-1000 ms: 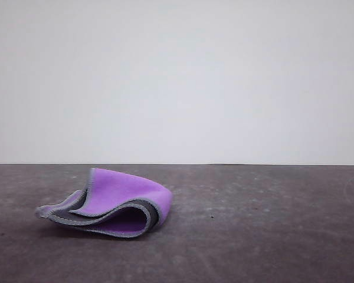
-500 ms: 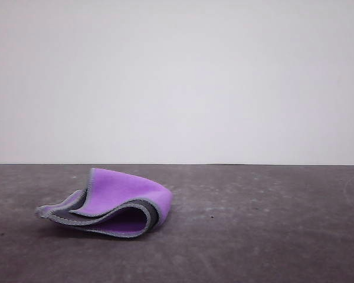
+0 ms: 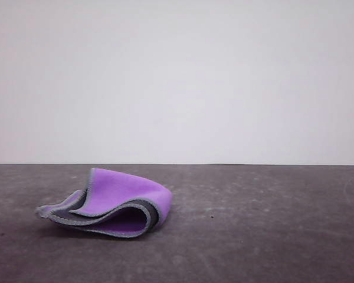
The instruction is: Fold clothes
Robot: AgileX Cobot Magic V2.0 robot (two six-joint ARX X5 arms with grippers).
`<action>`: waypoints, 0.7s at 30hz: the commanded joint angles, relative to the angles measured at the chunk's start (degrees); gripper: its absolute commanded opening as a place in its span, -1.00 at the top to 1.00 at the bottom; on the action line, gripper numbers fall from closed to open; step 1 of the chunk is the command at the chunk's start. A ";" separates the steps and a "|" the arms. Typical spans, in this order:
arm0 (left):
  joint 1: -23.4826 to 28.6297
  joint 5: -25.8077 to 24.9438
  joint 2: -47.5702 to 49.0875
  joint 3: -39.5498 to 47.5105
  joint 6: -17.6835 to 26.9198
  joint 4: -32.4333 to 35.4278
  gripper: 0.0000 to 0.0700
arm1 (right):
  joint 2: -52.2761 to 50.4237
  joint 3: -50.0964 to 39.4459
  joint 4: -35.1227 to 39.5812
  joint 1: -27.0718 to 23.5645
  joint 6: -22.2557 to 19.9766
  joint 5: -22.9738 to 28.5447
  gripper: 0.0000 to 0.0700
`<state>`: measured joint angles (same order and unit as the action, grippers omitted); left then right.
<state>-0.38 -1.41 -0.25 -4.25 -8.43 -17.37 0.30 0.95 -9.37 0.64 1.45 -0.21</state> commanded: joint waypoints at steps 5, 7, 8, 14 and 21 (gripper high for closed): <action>0.09 -0.02 0.07 1.05 -0.22 -0.68 0.95 | -0.09 -0.26 0.77 0.02 -0.42 0.20 1.00; 0.09 -0.02 0.07 1.05 -0.22 -0.68 0.95 | -0.09 -0.26 0.77 0.02 -0.42 0.20 1.00; 0.09 -0.02 0.07 1.05 -0.22 -0.68 0.95 | -0.09 -0.26 0.77 0.02 -0.42 0.18 1.00; 0.09 -0.02 0.07 1.05 -0.22 -0.68 0.95 | -0.09 -0.26 0.77 0.02 -0.42 0.19 1.00; 0.09 -0.02 0.07 1.05 -0.22 -0.68 0.95 | -0.09 -0.26 0.77 0.02 -0.42 0.20 1.00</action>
<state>-0.38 -1.41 -0.25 -4.25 -8.43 -17.37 0.30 0.95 -9.37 0.64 1.45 -0.21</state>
